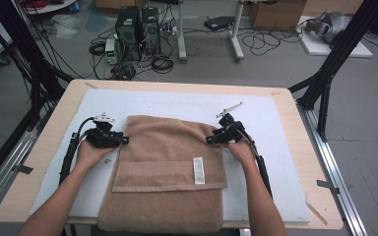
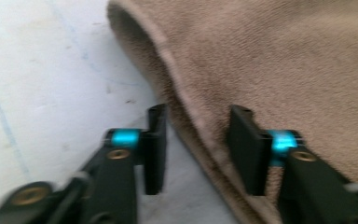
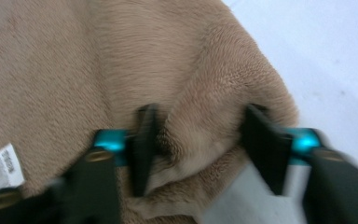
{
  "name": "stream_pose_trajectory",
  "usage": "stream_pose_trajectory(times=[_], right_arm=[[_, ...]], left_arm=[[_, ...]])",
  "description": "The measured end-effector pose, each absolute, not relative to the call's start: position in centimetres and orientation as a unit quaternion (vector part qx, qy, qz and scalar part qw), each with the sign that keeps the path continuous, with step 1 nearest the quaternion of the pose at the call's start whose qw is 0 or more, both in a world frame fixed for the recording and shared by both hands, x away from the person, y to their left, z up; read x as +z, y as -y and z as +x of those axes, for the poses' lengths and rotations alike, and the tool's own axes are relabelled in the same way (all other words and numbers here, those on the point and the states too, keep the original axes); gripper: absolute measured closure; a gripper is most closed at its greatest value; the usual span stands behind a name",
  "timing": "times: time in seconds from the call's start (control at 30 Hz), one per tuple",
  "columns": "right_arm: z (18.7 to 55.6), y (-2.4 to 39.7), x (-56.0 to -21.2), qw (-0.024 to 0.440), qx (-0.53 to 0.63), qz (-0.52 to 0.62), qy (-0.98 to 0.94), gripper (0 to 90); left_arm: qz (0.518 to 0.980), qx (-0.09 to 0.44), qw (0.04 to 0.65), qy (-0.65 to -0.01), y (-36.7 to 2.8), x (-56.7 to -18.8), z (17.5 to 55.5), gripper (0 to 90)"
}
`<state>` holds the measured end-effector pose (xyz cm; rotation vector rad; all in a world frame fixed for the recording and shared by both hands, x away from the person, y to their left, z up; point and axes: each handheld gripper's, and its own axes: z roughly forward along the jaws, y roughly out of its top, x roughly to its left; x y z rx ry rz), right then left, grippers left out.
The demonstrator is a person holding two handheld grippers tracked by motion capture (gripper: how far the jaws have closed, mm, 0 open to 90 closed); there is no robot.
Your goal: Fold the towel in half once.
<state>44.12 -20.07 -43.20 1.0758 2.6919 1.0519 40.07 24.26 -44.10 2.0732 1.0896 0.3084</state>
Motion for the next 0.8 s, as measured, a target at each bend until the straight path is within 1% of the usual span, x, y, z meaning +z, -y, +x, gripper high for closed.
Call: stream_pose_trajectory(times=[0.03, 0.07, 0.1, 0.13, 0.17, 0.23, 0.3, 0.37, 0.43, 0.5, 0.57, 0.63, 0.7, 0.77, 0.8], right_arm=[[44.1, 20.0, -43.4, 0.01, 0.354, 0.345, -0.869, 74.4], [44.0, 19.8, -43.4, 0.016, 0.356, 0.338, -0.871, 77.4], [43.9, 19.7, -43.3, 0.022, 0.355, 0.331, -0.874, 80.4], [43.9, 19.8, -43.1, 0.028, 0.352, 0.324, -0.877, 83.4], [43.8, 19.7, -42.8, 0.043, 0.345, 0.321, -0.881, 84.3], [43.8, 19.7, -42.2, 0.079, 0.331, 0.319, -0.885, 84.9], [43.9, 20.3, -41.5, 0.101, 0.335, 0.325, -0.879, 85.2], [44.2, 21.1, -40.7, 0.11, 0.338, 0.335, -0.873, 85.8], [44.5, 22.1, -39.6, 0.147, 0.346, 0.34, -0.862, 86.0], [45.2, 23.1, -38.1, 0.154, 0.357, 0.356, -0.85, 86.0], [45.7, 23.5, -36.4, 0.164, 0.362, 0.354, -0.846, 86.0], [46.2, 23.6, -35.3, 0.164, 0.359, 0.351, -0.849, 85.9], [46.5, 23.6, -34.9, 0.17, 0.354, 0.35, -0.851, 85.9], [46.7, 23.5, -35.4, 0.151, 0.368, 0.36, -0.844, 84.7], [46.9, 23.3, -35.9, 0.141, 0.359, 0.365, -0.847, 81.0]], left_arm=[[0.811, 0.118, 0.383, -0.425, -24.1, -44.1, 40.0, 68.8], [0.811, 0.111, 0.387, -0.424, -24.0, -44.2, 40.0, 75.1], [0.81, 0.109, 0.388, -0.425, -24.0, -44.2, 40.0, 78.6], [0.809, 0.107, 0.391, -0.426, -23.9, -44.2, 40.0, 80.4], [0.809, 0.108, 0.39, -0.426, -23.9, -44.1, 40.0, 81.8], [0.807, 0.115, 0.393, -0.425, -23.8, -44.0, 40.0, 83.2], [0.795, 0.122, 0.412, -0.428, -23.5, -43.8, 40.1, 83.8], [0.781, 0.127, 0.432, -0.432, -23.2, -43.4, 40.3, 84.2], [0.778, 0.128, 0.439, -0.43, -22.7, -42.8, 40.7, 84.3], [0.774, 0.127, 0.449, -0.429, -22.1, -42.2, 41.2, 84.3], [0.776, 0.144, 0.448, -0.42, -21.5, -41.2, 41.8, 84.2], [0.776, 0.152, 0.443, -0.422, -21.2, -40.5, 42.5, 84.3], [0.777, 0.171, 0.433, -0.424, -21.2, -40.0, 43.1, 84.2], [0.774, 0.175, 0.427, -0.435, -21.4, -40.1, 43.6, 84.0], [0.776, 0.174, 0.419, -0.438, -21.4, -40.4, 43.7, 83.0]])
